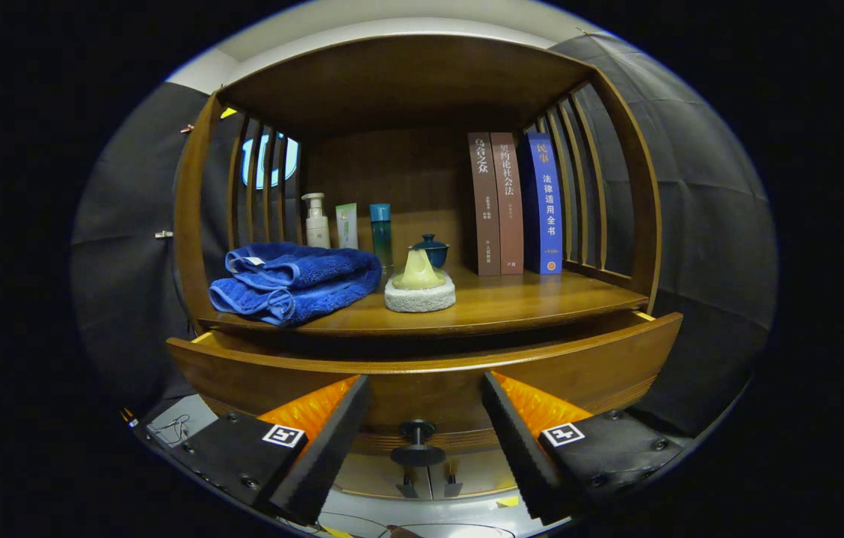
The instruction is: Pull open the drawer, take out the items inside it, and place them on the countertop above the cabinet.
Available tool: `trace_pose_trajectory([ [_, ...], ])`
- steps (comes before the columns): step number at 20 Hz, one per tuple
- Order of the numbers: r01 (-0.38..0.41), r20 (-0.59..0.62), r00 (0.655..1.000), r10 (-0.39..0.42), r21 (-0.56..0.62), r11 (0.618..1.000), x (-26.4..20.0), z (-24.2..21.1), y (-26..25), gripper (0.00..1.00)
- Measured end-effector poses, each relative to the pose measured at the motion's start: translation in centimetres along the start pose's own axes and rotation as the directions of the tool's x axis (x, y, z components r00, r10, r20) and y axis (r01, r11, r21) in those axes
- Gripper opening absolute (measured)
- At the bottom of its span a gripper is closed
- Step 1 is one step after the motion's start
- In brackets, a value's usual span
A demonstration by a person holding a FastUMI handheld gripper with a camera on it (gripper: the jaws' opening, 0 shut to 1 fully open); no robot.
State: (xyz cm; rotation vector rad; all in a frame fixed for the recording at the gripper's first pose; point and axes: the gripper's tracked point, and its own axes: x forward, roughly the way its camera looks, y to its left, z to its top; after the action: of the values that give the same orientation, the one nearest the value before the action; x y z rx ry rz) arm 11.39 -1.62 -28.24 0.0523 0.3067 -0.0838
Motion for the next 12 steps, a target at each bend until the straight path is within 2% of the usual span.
trace_pose_trajectory([
  [5, 0.001, 0.001, 1.0, -0.001, -0.002, 1.0, 2.4, 0.4, 0.1, 1.0],
  [12, 0.012, 0.0, 1.0, -0.012, -0.004, 1.0, 3.5, 0.5, 0.3, 0.99],
])
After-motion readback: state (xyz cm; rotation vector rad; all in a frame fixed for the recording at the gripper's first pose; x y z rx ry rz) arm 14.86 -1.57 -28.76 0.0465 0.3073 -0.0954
